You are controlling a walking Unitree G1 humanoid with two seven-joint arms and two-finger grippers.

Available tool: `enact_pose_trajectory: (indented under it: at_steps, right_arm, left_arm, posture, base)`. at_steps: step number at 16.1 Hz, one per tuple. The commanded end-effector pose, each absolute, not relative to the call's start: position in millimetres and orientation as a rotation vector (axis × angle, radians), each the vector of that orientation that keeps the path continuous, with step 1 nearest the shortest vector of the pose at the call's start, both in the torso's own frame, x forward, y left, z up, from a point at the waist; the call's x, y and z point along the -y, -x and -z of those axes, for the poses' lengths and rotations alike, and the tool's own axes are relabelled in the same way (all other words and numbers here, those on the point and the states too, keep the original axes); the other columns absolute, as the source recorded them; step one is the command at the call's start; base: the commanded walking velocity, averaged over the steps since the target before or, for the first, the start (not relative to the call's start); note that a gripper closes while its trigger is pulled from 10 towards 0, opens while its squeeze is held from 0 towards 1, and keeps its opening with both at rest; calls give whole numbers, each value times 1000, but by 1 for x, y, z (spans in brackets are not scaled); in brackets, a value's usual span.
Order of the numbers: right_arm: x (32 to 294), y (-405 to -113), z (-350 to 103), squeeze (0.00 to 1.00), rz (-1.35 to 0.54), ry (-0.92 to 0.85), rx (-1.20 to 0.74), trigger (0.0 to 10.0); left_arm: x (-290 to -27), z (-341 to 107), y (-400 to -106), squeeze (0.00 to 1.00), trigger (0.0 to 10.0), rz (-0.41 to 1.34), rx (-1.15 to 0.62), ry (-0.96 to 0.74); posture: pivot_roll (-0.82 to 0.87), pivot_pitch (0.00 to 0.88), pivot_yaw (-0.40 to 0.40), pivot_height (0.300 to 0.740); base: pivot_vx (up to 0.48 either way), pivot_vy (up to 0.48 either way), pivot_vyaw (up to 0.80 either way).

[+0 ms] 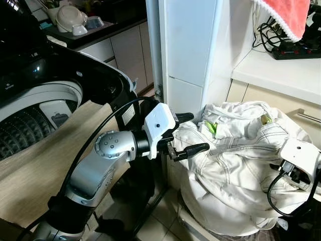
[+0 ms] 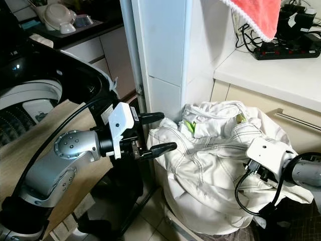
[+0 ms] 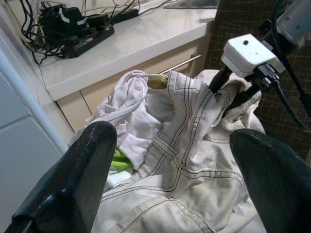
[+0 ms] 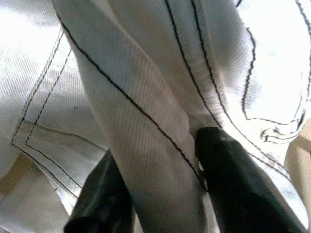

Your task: Clothes washing

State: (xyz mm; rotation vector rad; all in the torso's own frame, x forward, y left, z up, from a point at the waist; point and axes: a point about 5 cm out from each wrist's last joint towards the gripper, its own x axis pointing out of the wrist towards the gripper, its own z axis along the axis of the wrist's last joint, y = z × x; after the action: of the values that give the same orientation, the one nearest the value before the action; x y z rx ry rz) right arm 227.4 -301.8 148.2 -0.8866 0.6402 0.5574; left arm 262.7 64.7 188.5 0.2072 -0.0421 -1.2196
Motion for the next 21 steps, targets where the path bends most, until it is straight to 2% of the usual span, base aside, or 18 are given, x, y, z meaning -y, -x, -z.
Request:
enact_pose_trajectory:
  at_steps: [1,8,9,12,15,17,20,21]
  right_arm:
    - [298,-230,-154,0,-580,856,-603,0]
    - [297,-230,-154,0,-607,803,-589,0]
    - [295,-231,-159,0,-603,745,-552,0]
    - [291,-238,-182,0,-573,615,-416,0]
    - [296,-256,-231,0,-432,485,-129,0]
    - [299,-267,-274,0,-332,343,126,0]
    - [282,-263,-285,0,-474,262,179,0]
    - [275,-262,-285,0,-527,250,177,0]
  left_arm:
    - [-67,-189,-261,0,10000,1217,34,-230]
    - [-67,-185,-258,0,10000,1240,7,-240]
    - [-68,-185,-258,0,10000,1241,4,-241]
    - [-69,-186,-260,0,10000,1235,8,-247]
    - [-69,-190,-263,0,10000,1217,35,-250]
    - [-66,-203,-273,0,10000,1138,124,-223]
    - [-59,-238,-286,0,10000,1053,258,-89]
    - [-55,-253,-287,1000,10000,1063,294,-15]
  posture:
    - [-129,0,73,740]
    - [-129,0,73,740]
    - [-130,0,75,740]
    - [-131,0,79,740]
    - [-135,0,82,740]
    - [-140,0,82,740]
    - [-141,0,76,740]
    - [-141,0,74,740]
  base:
    - [0,0,0]
    - [0,0,0]
    - [0,0,0]
    - [0,0,0]
    - [0,0,0]
    - [0,0,0]
    - [0,0,0]
    - [0,0,0]
